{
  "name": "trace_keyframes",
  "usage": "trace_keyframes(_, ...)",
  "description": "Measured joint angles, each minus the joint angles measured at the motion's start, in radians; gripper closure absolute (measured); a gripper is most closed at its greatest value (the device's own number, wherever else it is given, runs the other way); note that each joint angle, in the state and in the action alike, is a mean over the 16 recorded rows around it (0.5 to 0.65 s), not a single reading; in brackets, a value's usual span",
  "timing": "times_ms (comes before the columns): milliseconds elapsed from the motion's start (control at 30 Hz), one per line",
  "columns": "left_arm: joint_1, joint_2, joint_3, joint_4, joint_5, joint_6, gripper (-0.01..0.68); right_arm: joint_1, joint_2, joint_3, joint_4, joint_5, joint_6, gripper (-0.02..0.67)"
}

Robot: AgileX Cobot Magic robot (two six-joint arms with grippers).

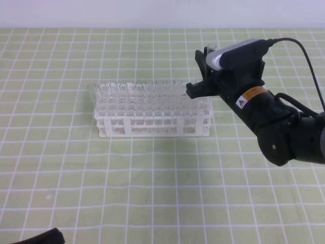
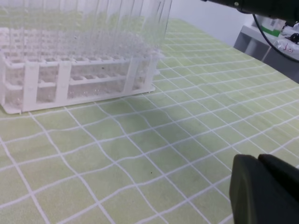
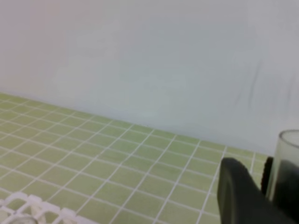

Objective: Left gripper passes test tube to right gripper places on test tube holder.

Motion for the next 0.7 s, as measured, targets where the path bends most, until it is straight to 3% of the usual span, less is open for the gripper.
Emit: trace_keyframes(700,0.0,-0.002,-0.004,0.0,0.005,0.0,0.676,0.0,0.042,0.0,-0.005,0.002,0.012,0.565)
